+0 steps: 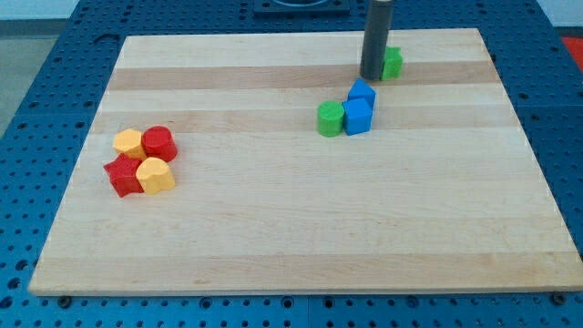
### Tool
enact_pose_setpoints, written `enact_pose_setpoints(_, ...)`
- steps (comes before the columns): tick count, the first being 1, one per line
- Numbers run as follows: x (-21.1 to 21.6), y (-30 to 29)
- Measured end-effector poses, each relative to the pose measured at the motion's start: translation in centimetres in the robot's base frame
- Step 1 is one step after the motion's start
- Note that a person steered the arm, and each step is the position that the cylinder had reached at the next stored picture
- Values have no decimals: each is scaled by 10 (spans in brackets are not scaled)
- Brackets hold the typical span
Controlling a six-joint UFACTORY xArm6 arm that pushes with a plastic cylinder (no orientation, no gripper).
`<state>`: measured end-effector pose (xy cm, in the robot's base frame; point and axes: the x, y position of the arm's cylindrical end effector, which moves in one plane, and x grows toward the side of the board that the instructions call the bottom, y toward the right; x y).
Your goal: Move the green star to the right side
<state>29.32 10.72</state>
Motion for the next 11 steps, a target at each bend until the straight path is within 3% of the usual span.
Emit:
enact_pose_setpoints(2,-9,-34)
enact_pose_setpoints(5,-45,52)
enact_pose_setpoints(8,-32,11)
enact_pose_setpoints(11,-20,71)
